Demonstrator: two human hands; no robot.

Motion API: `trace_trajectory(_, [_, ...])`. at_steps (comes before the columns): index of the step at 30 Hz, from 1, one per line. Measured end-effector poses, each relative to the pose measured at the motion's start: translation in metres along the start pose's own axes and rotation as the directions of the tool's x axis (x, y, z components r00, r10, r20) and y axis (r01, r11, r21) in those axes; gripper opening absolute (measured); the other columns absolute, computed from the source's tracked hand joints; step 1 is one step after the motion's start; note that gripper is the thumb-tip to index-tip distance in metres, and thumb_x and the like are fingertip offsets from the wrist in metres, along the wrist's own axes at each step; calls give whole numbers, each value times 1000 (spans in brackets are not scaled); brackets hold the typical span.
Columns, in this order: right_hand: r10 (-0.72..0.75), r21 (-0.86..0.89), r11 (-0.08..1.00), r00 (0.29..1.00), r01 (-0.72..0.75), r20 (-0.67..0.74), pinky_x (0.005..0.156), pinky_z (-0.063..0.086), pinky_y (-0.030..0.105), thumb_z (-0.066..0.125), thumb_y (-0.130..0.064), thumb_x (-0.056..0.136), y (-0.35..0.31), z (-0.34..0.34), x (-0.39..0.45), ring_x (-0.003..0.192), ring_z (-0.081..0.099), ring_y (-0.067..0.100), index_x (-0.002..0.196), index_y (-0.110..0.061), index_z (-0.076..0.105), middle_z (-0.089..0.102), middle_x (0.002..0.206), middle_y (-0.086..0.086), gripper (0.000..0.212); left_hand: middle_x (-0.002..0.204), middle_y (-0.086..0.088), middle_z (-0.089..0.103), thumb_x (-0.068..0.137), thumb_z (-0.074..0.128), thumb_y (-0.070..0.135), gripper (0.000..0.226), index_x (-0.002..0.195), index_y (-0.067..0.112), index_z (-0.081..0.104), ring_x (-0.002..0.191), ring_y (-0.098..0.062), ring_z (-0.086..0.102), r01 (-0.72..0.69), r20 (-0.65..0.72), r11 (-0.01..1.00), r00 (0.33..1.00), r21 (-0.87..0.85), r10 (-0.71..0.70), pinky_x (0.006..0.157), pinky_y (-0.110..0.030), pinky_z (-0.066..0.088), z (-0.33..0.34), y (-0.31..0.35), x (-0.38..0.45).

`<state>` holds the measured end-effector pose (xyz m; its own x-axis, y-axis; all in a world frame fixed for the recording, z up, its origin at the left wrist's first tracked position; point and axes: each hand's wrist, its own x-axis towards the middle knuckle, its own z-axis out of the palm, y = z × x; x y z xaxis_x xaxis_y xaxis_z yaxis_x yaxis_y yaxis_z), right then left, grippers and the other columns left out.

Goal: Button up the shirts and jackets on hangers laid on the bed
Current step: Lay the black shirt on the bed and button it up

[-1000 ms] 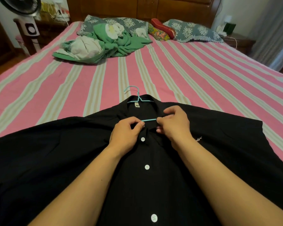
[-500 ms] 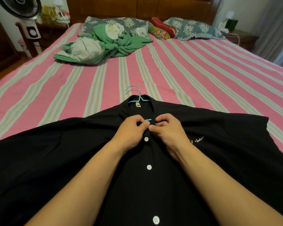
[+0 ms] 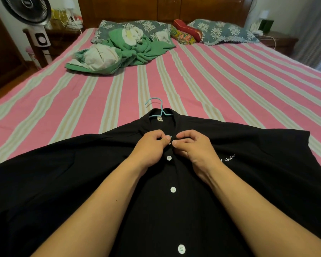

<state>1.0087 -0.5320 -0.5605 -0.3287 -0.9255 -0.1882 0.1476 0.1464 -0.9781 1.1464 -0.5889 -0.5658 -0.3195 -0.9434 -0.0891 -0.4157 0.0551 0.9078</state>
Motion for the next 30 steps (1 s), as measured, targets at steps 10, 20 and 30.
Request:
trace_trajectory(10, [-50,-11,999,991,52,123,65,57,25,65,8,91,-4,1,-5,70,71,17,107,-7,65,68,90,9,21,62,5,53,99,59,30,34,66,24,58,62,-12,47,64,88,991,995,-121,-54,68,-36,39,-6,2,-1])
trace_trajectory(20, [-304,-345,895,953,284,-5,74,52,14,81,1,78,0,15,-9,76,66,0,94,-24,69,71,88,-5,32,58,3,45,102,55,28,35,69,18,58,56,-13,39,75,43,991,997,-106,-71,62,-34,33,-7,9,-1])
trace_trajectory(30, [-300,-459,850,954,259,-16,78,53,20,73,-1,84,6,17,-9,80,68,1,80,-31,69,72,83,-9,30,72,3,73,93,67,13,14,84,17,77,64,-11,65,22,-87,998,996,-57,-27,66,-29,54,-2,9,-5])
